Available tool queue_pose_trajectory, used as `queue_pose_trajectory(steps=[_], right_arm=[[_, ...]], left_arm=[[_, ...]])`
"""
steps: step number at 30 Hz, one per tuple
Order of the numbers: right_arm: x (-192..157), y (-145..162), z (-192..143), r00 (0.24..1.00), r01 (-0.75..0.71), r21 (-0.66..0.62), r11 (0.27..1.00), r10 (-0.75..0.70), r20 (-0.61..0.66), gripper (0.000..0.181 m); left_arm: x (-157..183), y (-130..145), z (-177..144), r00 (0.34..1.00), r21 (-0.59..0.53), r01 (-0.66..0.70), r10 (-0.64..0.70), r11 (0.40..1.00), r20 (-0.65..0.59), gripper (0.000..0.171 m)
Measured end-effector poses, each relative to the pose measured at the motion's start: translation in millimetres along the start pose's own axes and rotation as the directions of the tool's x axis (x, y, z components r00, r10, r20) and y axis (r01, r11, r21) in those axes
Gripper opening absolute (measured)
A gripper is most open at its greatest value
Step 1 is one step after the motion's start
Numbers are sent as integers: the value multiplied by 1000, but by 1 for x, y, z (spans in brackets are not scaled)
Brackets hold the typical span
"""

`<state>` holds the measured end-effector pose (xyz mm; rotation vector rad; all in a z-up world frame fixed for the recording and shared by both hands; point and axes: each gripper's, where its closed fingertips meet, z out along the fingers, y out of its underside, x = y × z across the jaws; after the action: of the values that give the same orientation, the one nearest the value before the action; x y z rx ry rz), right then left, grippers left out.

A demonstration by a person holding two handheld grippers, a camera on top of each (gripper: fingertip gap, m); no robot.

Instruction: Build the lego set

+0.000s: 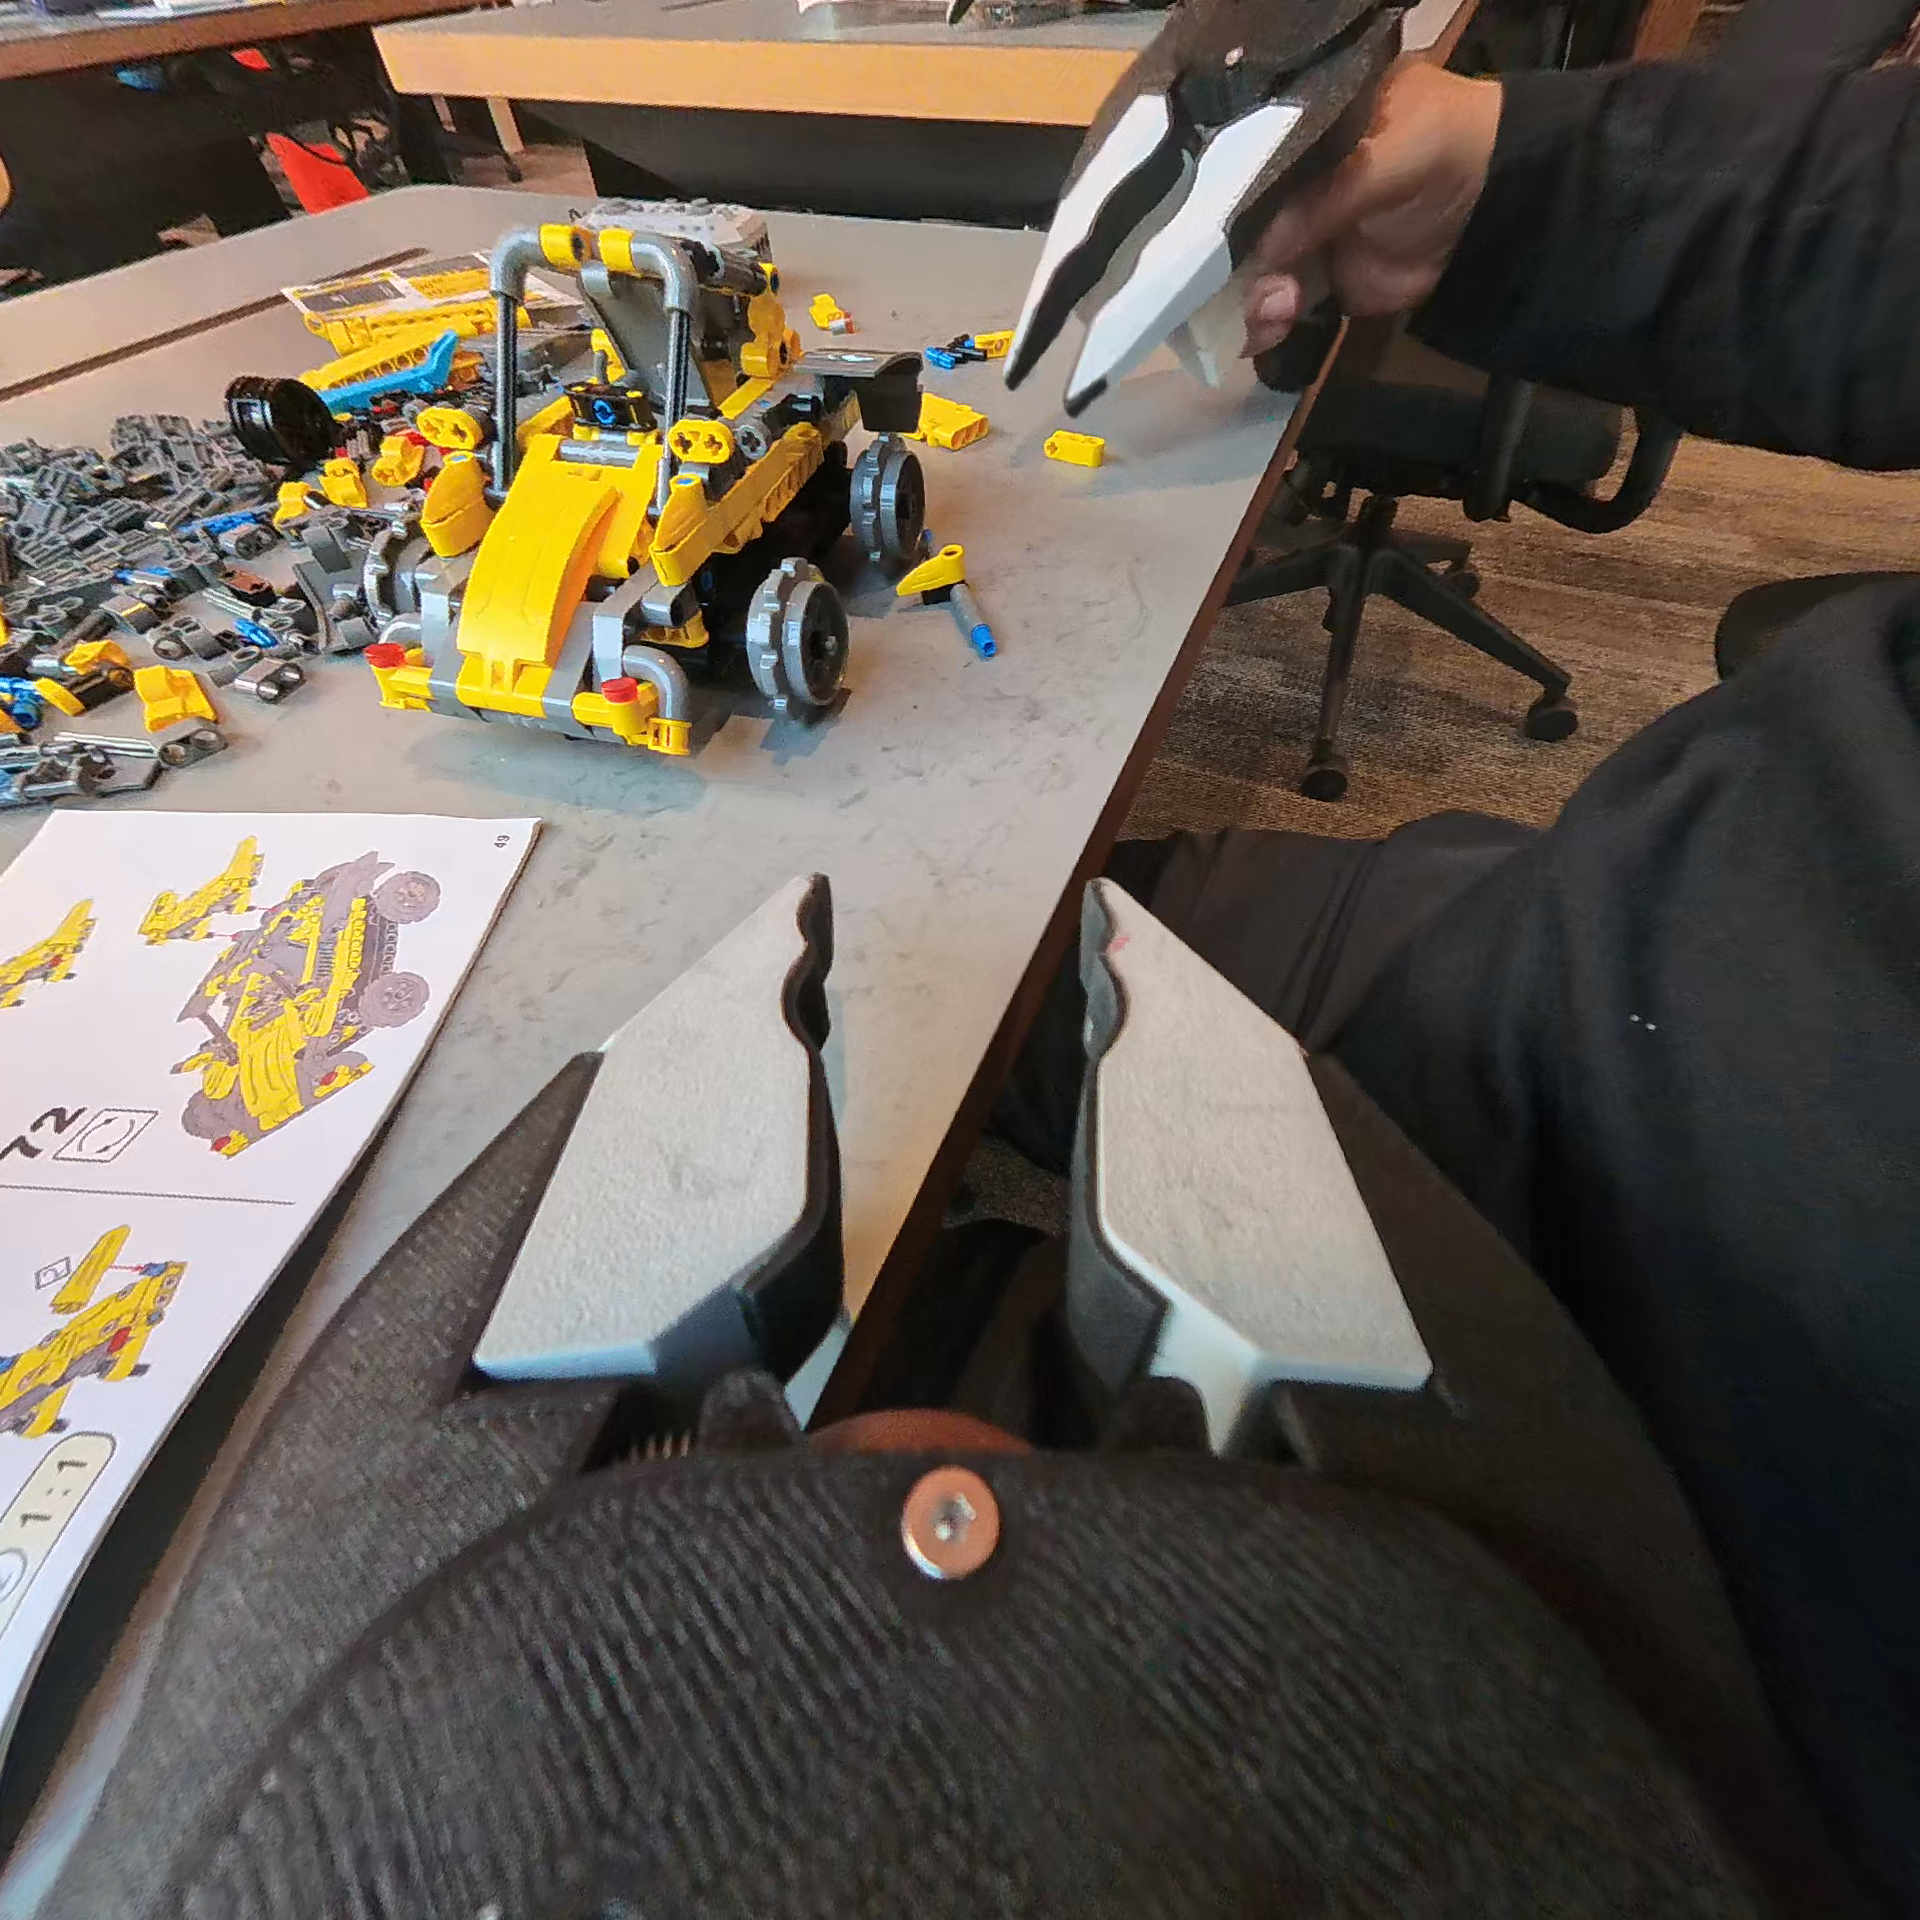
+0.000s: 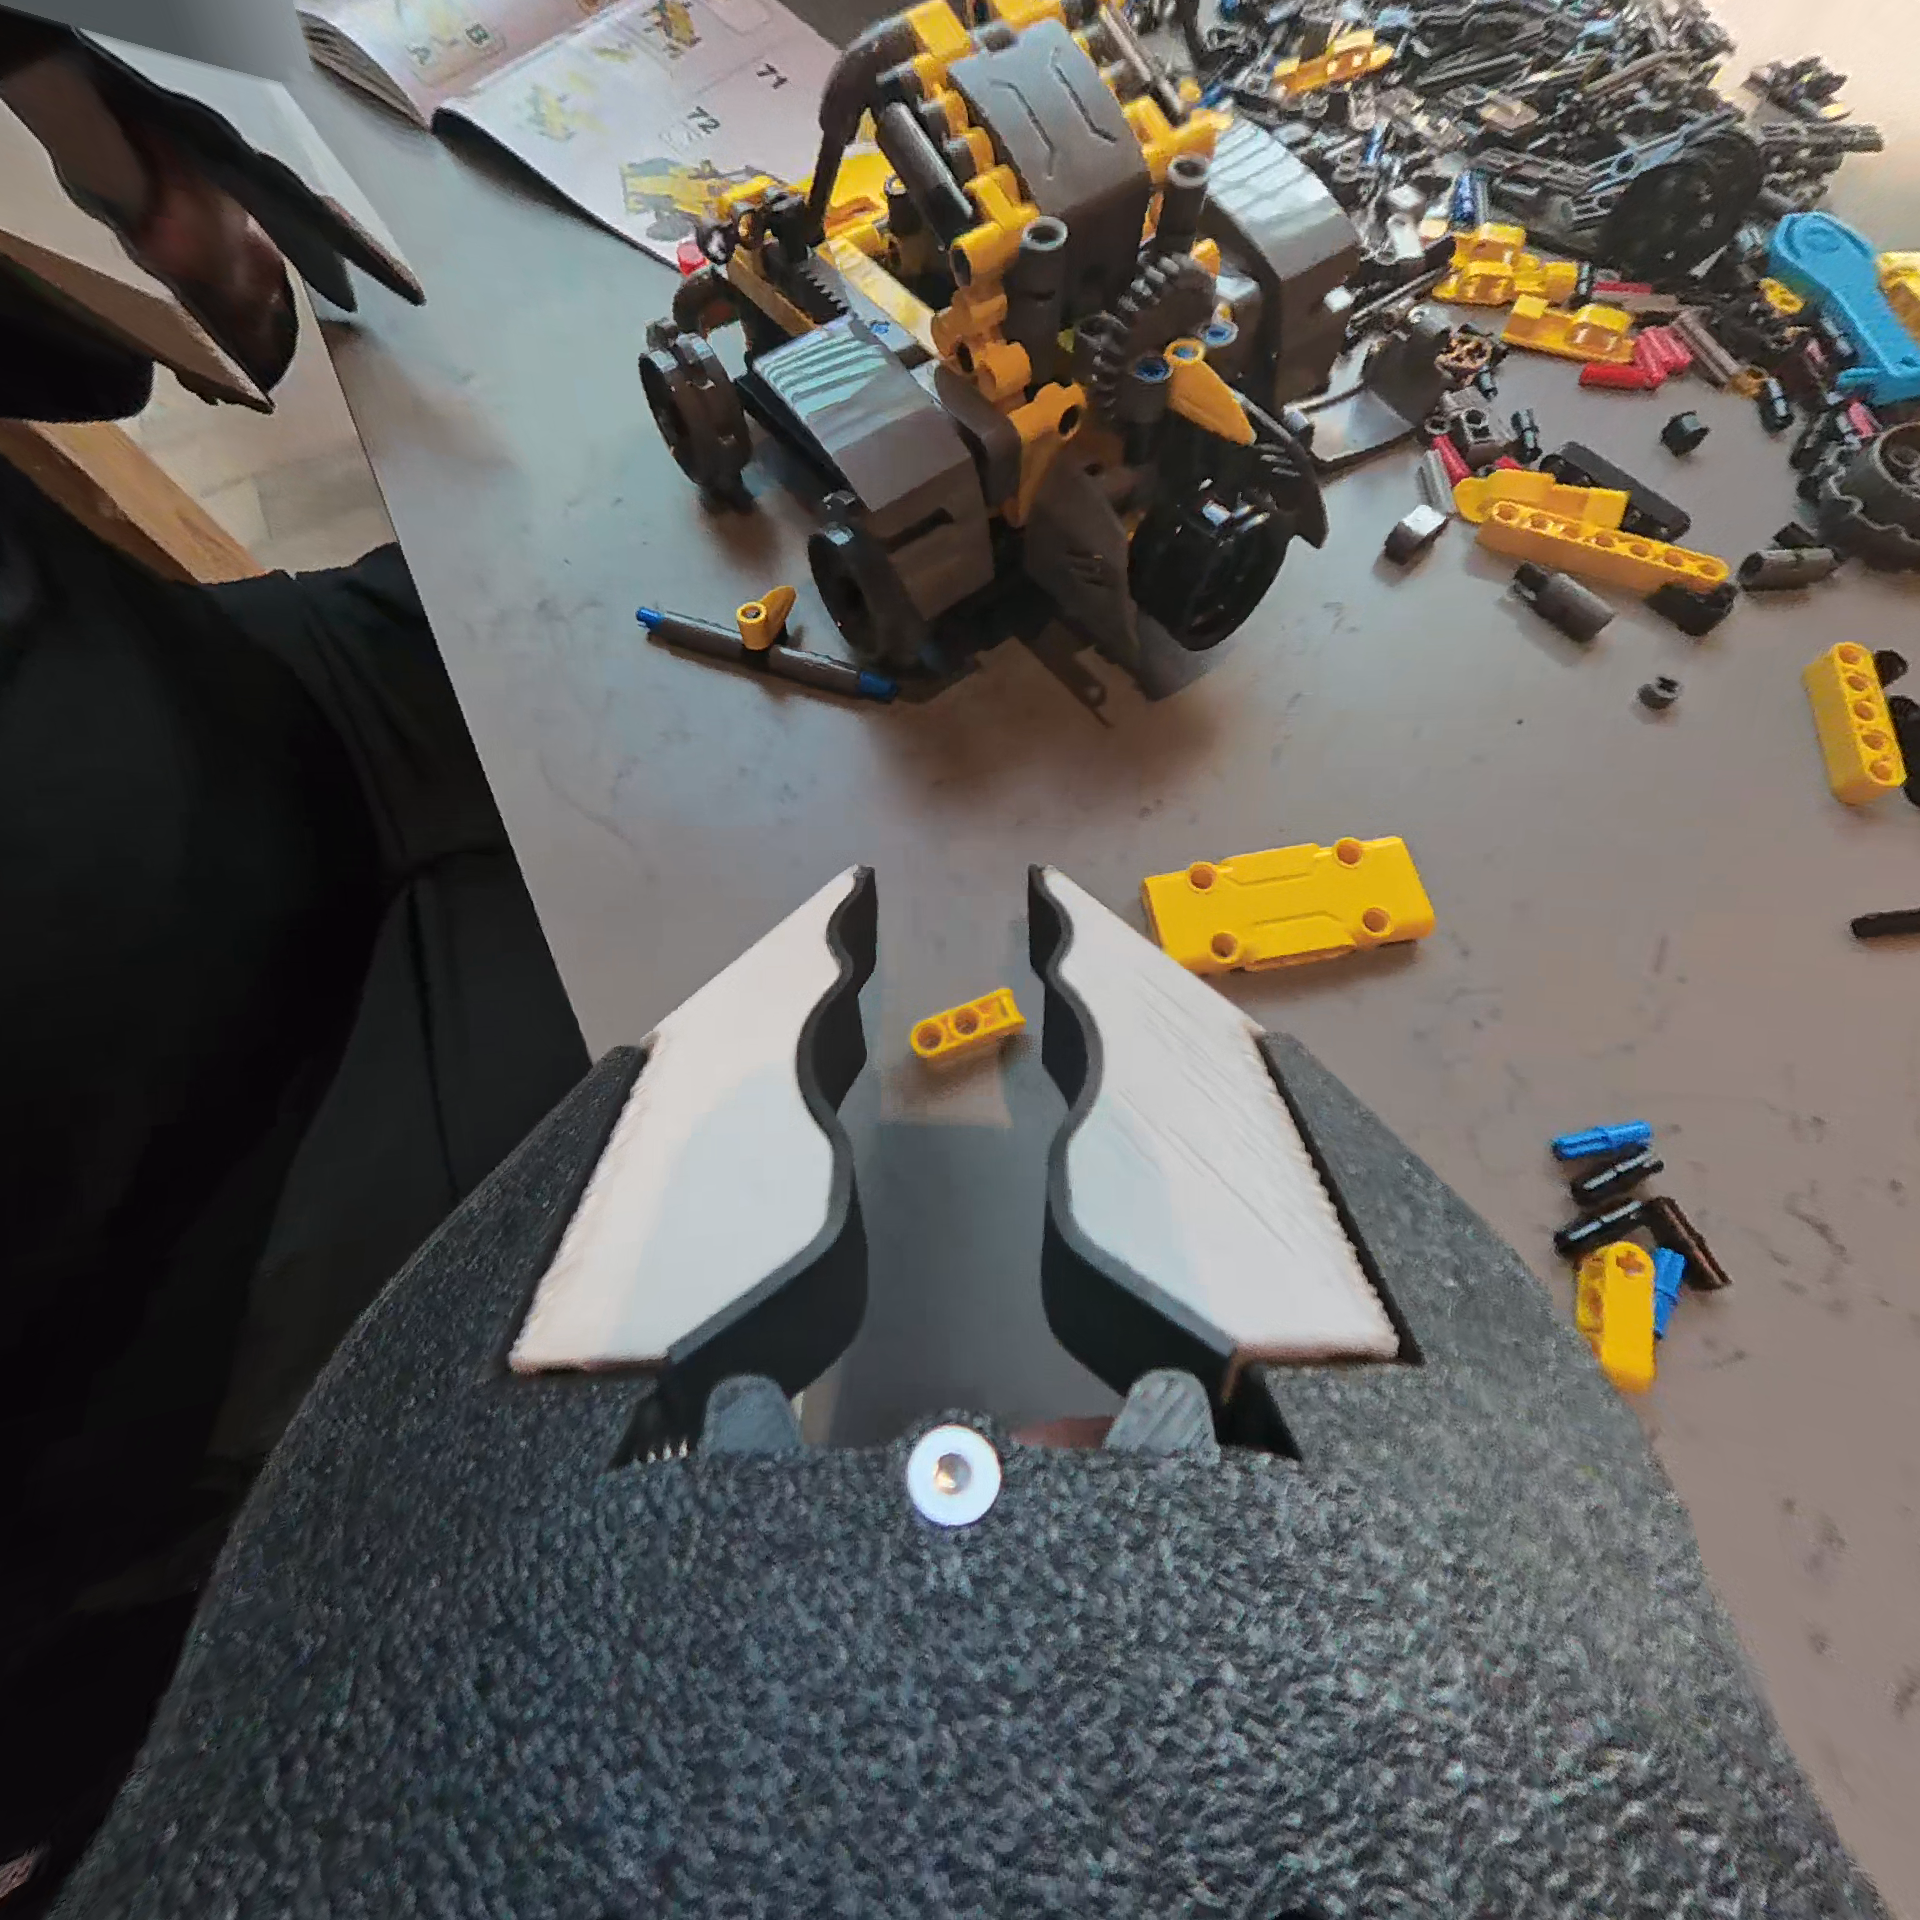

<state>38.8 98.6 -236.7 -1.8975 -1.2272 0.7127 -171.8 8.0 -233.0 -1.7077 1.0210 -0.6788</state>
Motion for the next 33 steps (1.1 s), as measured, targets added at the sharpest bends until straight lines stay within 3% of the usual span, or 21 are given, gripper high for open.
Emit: queue_pose_trajectory(steps=[8,14,18,27,33], right_arm=[[60,-13,-2,978,-26,-50,998,15,-209,36],[108,-1,-47,935,-99,-72,993,68,-349,32],[112,21,-68,936,-171,-82,982,136,-326,4],[115,49,-62,933,-234,-167,958,173,-315,19],[118,61,-56,935,-253,-208,945,184,-303,8]], left_arm=[[-3,-2,-4,1000,4,-2,1,1000,19,45],[-7,-5,-7,999,12,4,-4,1000,34,45],[-8,-4,-4,999,6,14,-14,1000,34,45],[-2,0,3,999,-26,-14,15,1000,38,45],[0,1,4,999,-36,-30,31,999,39,45]])
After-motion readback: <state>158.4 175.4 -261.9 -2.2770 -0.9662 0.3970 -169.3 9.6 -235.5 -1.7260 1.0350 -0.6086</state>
